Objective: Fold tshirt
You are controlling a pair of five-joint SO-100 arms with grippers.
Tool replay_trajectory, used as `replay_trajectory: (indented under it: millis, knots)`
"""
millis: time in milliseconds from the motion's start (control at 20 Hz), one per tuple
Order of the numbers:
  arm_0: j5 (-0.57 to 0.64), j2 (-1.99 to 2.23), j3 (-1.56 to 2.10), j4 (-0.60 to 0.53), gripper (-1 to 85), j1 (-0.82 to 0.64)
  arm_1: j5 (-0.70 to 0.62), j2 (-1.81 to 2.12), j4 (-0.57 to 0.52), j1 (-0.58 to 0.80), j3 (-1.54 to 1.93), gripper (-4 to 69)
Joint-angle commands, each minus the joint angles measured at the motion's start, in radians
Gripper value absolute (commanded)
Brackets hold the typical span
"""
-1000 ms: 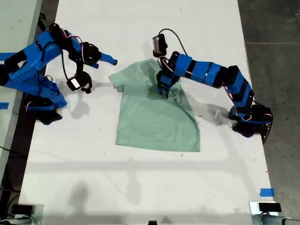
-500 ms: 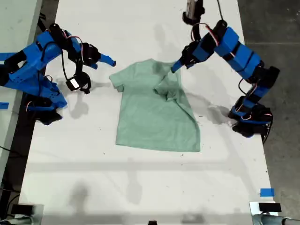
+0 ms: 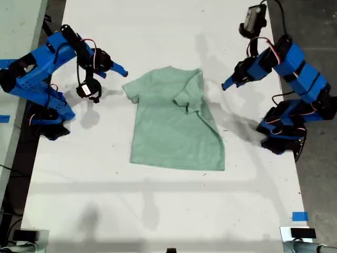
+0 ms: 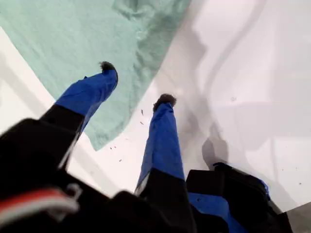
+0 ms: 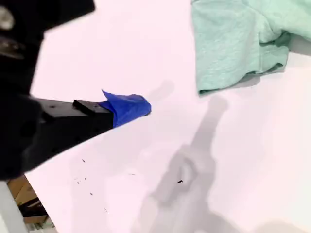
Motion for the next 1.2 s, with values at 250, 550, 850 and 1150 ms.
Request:
replay_trajectory:
  millis: [250,550,850,1150]
  knots:
    - [0.008,-0.411,-0.176,-0.156,35.0,0.046,0.032,0.152,-0.052,-0.003,0.100,18.1]
    - [0.011,-0.667,-0.308,-0.153,33.8,0.043,0.037,0.262,-0.052,0.000,0.178,17.4]
    - [-0.006,-0.736,-0.371,-0.132,5.1,0.021,0.044,0.377,-0.074,0.008,0.278,18.0]
    - [-0.018,-0.565,-0.376,-0.061,0.1,-0.046,0.049,0.380,-0.077,-0.006,0.284,18.0]
